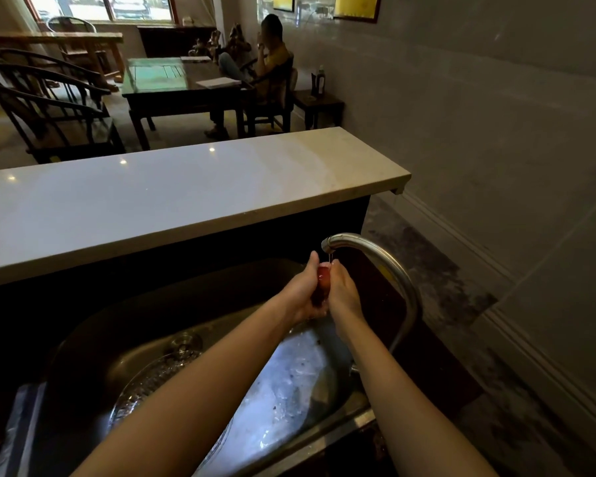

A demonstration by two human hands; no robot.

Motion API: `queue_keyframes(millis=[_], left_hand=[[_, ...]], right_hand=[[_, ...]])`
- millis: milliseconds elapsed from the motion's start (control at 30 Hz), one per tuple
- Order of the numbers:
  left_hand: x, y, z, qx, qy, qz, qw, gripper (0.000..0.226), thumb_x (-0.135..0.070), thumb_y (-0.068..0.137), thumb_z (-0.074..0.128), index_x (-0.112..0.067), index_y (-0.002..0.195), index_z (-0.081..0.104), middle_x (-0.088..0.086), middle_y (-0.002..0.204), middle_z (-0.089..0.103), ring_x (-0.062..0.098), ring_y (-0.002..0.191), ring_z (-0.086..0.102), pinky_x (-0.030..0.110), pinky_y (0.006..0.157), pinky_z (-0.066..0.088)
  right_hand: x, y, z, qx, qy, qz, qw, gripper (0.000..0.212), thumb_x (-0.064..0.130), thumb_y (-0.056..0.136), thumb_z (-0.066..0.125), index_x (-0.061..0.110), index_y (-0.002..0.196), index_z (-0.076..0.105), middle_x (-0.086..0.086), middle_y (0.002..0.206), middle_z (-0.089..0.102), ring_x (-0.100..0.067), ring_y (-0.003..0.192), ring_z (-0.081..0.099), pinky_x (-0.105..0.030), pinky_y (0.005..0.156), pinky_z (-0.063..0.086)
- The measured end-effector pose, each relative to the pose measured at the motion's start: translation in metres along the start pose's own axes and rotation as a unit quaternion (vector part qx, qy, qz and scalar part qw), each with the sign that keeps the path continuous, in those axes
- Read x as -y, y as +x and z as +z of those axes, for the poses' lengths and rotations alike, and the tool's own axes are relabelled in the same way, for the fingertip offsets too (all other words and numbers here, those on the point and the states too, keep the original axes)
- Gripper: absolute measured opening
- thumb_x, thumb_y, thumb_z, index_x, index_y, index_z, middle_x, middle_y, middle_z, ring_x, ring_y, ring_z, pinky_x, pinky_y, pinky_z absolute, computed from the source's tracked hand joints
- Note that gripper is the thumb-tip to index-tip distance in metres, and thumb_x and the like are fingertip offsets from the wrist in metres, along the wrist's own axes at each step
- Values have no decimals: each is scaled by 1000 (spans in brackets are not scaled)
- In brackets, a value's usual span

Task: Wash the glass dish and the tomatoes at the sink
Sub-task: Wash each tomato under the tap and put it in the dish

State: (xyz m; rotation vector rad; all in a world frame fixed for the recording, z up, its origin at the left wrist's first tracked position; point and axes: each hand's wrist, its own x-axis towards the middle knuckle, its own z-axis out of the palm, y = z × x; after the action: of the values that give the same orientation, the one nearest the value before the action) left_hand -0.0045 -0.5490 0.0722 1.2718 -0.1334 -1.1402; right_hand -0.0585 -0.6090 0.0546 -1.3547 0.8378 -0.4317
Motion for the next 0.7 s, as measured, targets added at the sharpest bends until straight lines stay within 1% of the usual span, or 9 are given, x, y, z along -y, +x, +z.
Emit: queue_keyframes(millis=[67, 167, 267, 367, 467, 533, 600, 667, 700], left_hand=[[-1, -1, 1, 12, -13, 21, 1000, 38, -46, 97, 34, -17, 106, 57, 8, 92, 59, 16, 79, 57, 25, 63, 47], [-1, -4, -7, 19, -10, 43, 999, 28, -35, 96, 44, -12, 101, 60, 5, 86, 60, 9, 69, 58, 17, 52, 46], [4, -3, -18, 19, 13, 74, 997, 26, -28, 95, 49, -7, 105, 61, 4, 84, 61, 5, 65, 60, 16, 57, 49], [10, -7, -27, 22, 48, 81, 995, 25, -22, 92, 53, -8, 112, 61, 5, 92, 64, 12, 80, 62, 18, 62, 52], [14, -12, -36, 30, 55, 60, 996, 29, -18, 90, 57, -14, 119, 58, 7, 104, 64, 21, 95, 64, 26, 76, 57], [16, -15, -42, 27, 86, 47, 995, 35, -18, 89, 59, -18, 124, 55, 7, 107, 62, 20, 92, 65, 25, 71, 59], [17, -18, -48, 9, 167, 44, 985, 40, -23, 88, 61, -22, 127, 54, 7, 108, 62, 15, 82, 65, 21, 64, 56], [22, -21, -58, -20, 241, 52, 969, 38, -26, 87, 63, -24, 124, 56, 11, 113, 62, 18, 82, 64, 28, 68, 54], [24, -22, -62, -33, 272, 59, 960, 37, -27, 87, 63, -23, 123, 56, 12, 115, 62, 23, 87, 64, 32, 74, 54]], right_hand=[[0, 0, -2, 3, -15, -5, 1000, 38, 49, 96, 32, 29, 117, 57, -5, 105, 61, -15, 89, 59, -26, 67, 44], [-4, 1, -11, 52, -102, -42, 992, 31, 49, 95, 32, 40, 115, 54, -7, 126, 53, -17, 105, 56, -32, 84, 48], [-11, -2, -24, 115, -186, -78, 973, 36, 46, 95, 36, 52, 130, 37, 0, 142, 40, -19, 124, 45, -45, 104, 41], [-20, -10, -30, 129, -202, -114, 964, 51, 34, 91, 52, 47, 136, 32, 4, 141, 42, -12, 121, 44, -33, 98, 42], [-28, -18, -32, 90, -157, -100, 978, 62, 24, 84, 65, 33, 139, 36, 2, 138, 46, -14, 121, 46, -23, 89, 42], [-32, -23, -32, 77, -144, -92, 982, 61, 22, 81, 69, 29, 135, 42, 1, 133, 48, -18, 120, 49, -21, 84, 43], [-37, -26, -28, 73, -157, -106, 979, 55, 21, 79, 71, 26, 129, 48, 0, 128, 50, -17, 115, 51, -25, 86, 47], [-46, -30, -20, 75, -164, -113, 977, 51, 18, 77, 73, 22, 124, 52, -4, 126, 52, -17, 111, 52, -24, 86, 47], [-51, -32, -17, 76, -163, -116, 977, 50, 17, 77, 73, 20, 122, 53, -4, 123, 53, -15, 109, 53, -18, 83, 46]])
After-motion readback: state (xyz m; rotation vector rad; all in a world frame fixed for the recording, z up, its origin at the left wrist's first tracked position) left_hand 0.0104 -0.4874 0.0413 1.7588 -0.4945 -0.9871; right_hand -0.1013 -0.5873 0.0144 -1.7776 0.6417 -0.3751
